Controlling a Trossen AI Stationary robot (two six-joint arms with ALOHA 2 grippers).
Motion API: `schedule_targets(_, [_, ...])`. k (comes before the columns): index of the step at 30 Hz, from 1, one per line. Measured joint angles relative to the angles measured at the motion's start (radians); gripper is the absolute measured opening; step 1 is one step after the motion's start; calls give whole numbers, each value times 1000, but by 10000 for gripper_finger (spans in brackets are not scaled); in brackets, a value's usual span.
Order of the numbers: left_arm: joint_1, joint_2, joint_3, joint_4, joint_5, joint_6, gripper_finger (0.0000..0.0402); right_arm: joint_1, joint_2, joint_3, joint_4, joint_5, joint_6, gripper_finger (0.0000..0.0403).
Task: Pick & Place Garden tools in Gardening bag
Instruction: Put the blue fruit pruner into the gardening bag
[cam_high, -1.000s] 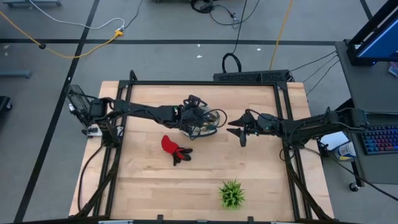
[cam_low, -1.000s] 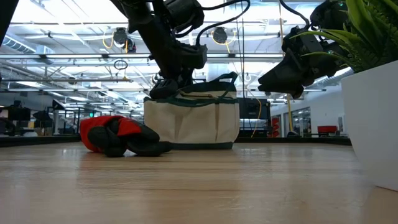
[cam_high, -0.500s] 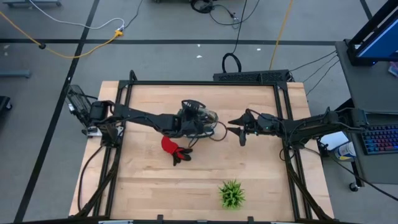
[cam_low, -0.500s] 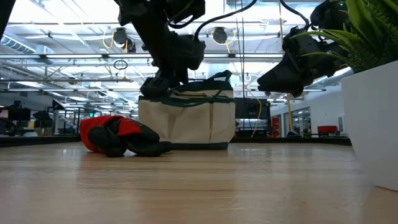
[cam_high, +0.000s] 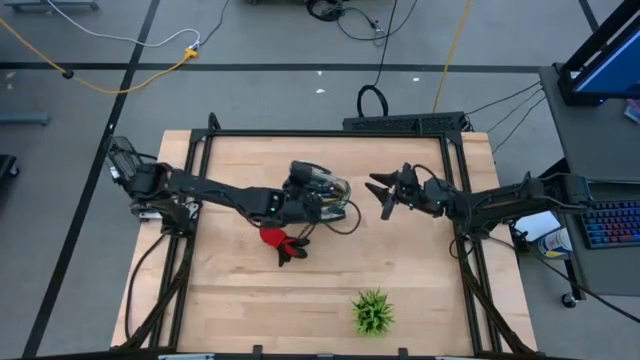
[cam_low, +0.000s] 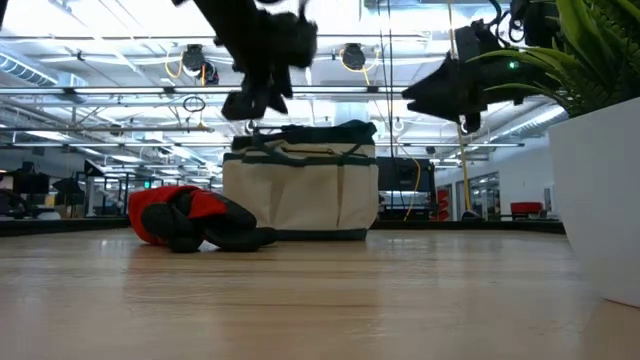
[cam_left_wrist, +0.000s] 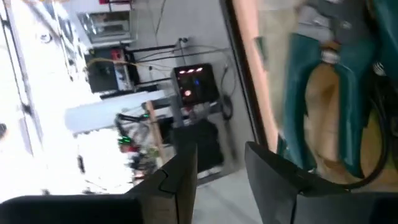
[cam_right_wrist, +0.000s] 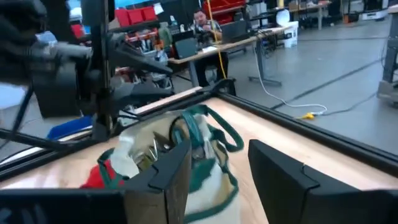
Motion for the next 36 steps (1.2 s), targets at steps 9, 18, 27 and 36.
schedule_targets(9, [73,-203,1,-191,392,-477,140,2,96,225,-139,-112,-160,152])
schedule_targets(18, [193,-230,1,-312,657,-722,140,-41,282,387,-204,-113,-166,133])
schedule_targets(27, [271,-181,2,-311,736,-786,140,-115,372,419,-224,-113,-166,132])
schedule_targets(36, [308,-107,1,-325,793,-810,140,-153,409,417,-348,-114,-113,132])
